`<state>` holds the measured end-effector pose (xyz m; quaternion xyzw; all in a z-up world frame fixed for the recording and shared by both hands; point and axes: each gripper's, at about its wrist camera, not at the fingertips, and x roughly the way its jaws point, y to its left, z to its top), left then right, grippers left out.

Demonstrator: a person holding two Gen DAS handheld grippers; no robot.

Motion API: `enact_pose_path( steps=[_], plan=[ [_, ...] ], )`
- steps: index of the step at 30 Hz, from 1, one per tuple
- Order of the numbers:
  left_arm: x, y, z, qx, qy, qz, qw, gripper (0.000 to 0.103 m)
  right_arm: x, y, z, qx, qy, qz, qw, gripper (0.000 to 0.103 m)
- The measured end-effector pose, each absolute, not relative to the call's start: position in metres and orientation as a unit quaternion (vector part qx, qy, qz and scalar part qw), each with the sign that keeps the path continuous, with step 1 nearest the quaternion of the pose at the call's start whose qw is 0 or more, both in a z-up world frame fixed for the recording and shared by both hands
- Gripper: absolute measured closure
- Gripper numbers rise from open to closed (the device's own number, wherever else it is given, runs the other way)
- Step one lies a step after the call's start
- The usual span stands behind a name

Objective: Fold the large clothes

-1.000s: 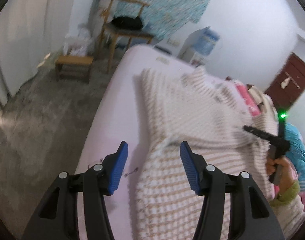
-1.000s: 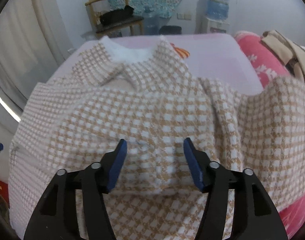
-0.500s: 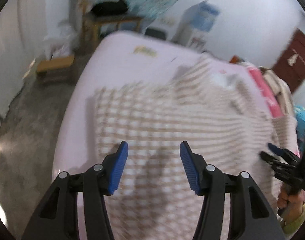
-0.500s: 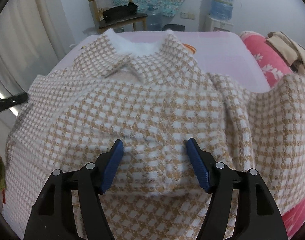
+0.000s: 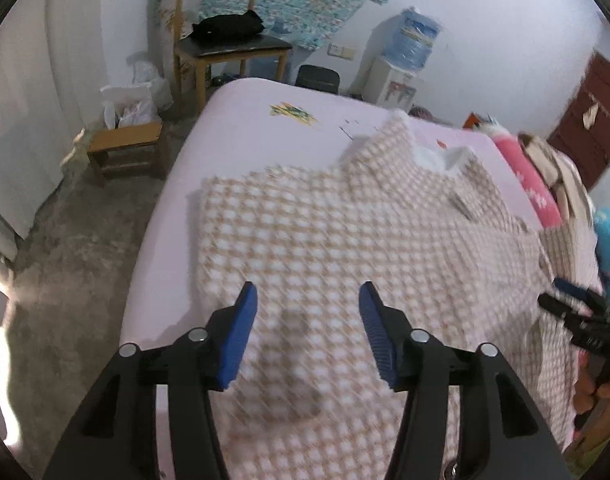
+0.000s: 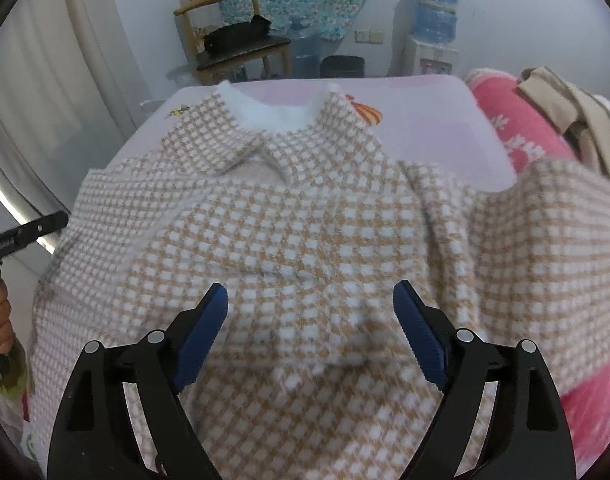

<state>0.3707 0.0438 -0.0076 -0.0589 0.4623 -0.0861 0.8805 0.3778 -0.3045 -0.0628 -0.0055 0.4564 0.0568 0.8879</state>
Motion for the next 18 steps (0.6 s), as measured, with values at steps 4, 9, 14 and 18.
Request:
enact_pose_path(
  steps=[4, 9, 14, 18],
  plan=[
    [0.358, 0.019, -0.015, -0.021, 0.466, -0.091, 0.880, 0.045, 0.368, -0.301, -0.059, -0.013, 0.459, 0.047, 0.887, 0.021],
    [0.355, 0.000, -0.037, 0.015, 0.481, -0.077, 0.873, 0.042, 0.366, -0.290, -0.058, -0.024, 0.458, 0.047, 0.888, 0.021],
    [0.354, -0.006, -0.049, 0.037, 0.478, -0.064, 0.875, 0.041, 0.376, -0.275, -0.077, -0.049, 0.466, 0.047, 0.882, 0.021],
    [0.353, -0.007, -0.049, 0.033, 0.479, -0.066, 0.875, 0.041, 0.380, -0.272, -0.099, -0.068, 0.481, 0.035, 0.873, 0.020]
  ],
)
